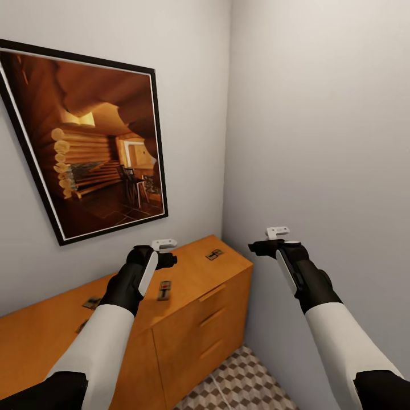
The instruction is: Take the four mousetraps from the cabinet in the bathroom and place them on the bathroom floor. Make sure all four end up on the same floor surface, and ensure that at least two of them are either under or directly next to the same bathroom sink.
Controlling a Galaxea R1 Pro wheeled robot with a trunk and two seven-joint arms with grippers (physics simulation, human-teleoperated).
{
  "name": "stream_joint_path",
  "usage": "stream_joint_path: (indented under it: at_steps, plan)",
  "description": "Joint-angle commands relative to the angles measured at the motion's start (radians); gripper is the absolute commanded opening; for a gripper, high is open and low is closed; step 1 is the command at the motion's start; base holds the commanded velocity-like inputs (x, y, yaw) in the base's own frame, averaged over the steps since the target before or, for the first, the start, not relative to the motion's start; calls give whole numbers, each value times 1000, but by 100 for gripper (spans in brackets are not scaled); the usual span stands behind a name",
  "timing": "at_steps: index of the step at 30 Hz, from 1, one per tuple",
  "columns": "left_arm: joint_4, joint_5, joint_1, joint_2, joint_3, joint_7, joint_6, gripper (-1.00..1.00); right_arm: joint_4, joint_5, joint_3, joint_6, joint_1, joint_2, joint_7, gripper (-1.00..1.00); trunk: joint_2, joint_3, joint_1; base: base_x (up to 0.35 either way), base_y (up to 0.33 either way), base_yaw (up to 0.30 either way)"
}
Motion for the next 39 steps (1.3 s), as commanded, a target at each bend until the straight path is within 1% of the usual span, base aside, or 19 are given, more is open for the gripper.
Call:
stream_joint_path:
  at_steps: [1, 8, 13, 39]
  plan:
    - [0, 7, 0, -1, 2, 6, 3, 100, -1, 1, 2, 5, 0, -1, 3, 100, -1, -1, 0, 0, -1, 168]
    - [0, 7, 0, -1, 3, 6, 3, 100, -1, 1, 2, 5, 0, -1, 3, 100, -1, -1, 0, 0, 0, 228]
    - [0, 7, 0, -1, 2, 7, 3, 100, -1, 1, 2, 5, 0, -1, 3, 100, -1, -1, 0, 0, 0, 115]
    - [2, 7, 0, -1, 2, 8, 8, 100, 0, 1, 0, 5, 0, -1, 3, 100, -1, -1, 0, 0, 0, 10]
